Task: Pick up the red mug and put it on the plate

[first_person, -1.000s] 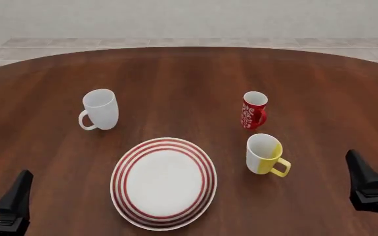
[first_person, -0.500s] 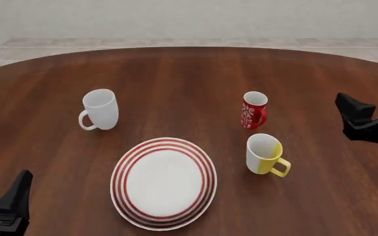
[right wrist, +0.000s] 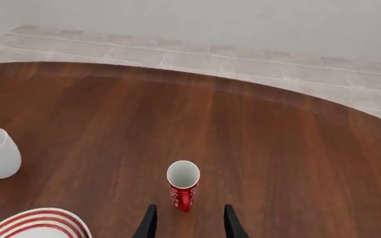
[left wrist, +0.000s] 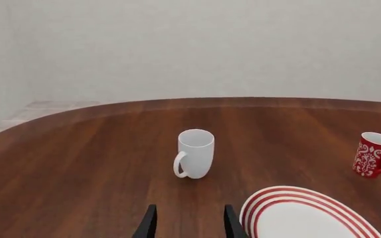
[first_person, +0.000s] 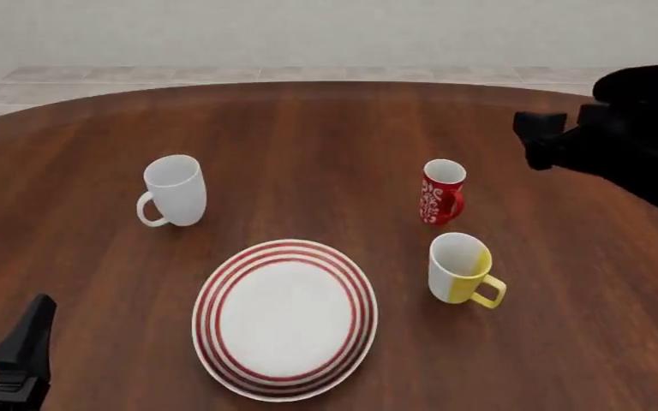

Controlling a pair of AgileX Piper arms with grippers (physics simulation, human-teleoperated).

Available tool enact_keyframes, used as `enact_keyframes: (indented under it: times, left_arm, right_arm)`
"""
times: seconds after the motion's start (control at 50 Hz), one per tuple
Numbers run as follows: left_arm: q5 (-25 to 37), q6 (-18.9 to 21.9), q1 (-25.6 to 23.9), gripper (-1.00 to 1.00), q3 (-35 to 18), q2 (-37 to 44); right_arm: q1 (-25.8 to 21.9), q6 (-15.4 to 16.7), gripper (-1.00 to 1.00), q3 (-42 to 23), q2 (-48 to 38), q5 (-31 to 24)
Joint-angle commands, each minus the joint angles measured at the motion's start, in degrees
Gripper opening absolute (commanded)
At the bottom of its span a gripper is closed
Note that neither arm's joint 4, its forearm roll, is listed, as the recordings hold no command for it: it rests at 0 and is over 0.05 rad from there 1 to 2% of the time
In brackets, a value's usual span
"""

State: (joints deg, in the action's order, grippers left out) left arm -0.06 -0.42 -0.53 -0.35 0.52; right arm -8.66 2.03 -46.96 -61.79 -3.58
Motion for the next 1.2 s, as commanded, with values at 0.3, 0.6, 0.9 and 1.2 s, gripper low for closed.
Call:
enact_keyframes:
  times: [0.3,0.6,0.9,1.2]
  left_arm:
    - [0.06,-0.52,0.43,1.00,-0.34,0.05]
    - [0.25,-0.49,0.25,1.00,-0.52,-0.10]
    - [-0.05,-0.54,0.23,1.00,-0.27,-0.05]
    - [0.00,-1.01,0.45,1.00,-0.55,0.13]
  right_arm:
    - [0.28,-1.77,1.00,-9.16,-15.44,0.26]
    - [0.20,-1.83,1.00,-12.04,-21.42,-0.07]
    - [0.68,-1.29,1.00,-13.96,-26.33,0.00]
    - [0.06,-1.58,1.00,-14.32,-29.35,0.54]
